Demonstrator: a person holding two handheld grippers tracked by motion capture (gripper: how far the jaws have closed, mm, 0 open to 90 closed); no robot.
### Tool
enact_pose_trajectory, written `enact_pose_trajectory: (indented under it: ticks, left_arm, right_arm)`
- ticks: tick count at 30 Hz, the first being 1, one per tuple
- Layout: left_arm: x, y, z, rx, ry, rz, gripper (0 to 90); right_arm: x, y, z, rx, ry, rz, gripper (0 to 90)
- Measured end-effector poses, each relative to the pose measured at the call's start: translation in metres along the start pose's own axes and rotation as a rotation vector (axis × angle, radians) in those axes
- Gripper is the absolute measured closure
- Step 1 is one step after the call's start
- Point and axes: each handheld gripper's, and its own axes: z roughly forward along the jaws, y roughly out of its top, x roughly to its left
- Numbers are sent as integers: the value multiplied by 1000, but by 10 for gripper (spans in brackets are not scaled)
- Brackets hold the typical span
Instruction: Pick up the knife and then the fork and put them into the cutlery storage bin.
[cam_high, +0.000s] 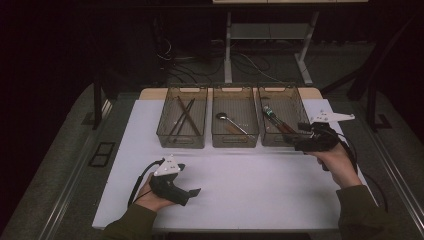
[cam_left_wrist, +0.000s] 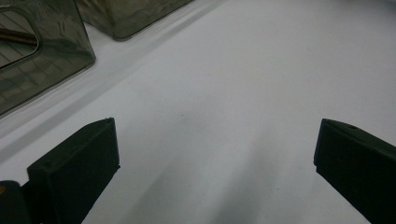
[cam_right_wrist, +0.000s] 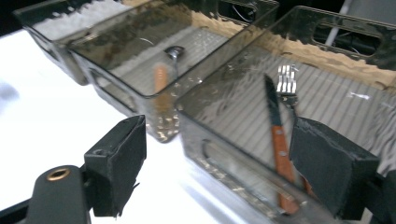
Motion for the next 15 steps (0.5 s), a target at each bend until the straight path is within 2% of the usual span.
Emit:
enact_pose_trajectory:
  ticks: [5, 10, 14, 15]
  left_arm:
    - [0, 0, -1, -7, -3, 0, 0]
    - [0, 0, -1, -10, -3, 1, 0]
    - [0, 0, -2, -14, -4, 2, 0]
    - [0, 0, -2, -15, -4, 1, 0]
  right_arm:
    - [14, -14, -3, -16, 15, -13, 162]
    - [27, -30, -3, -13, 7, -33, 161]
    - [35, -46, -4, -6, 18, -35, 159]
    - [37, -50, -5, -4, 21, -33, 123]
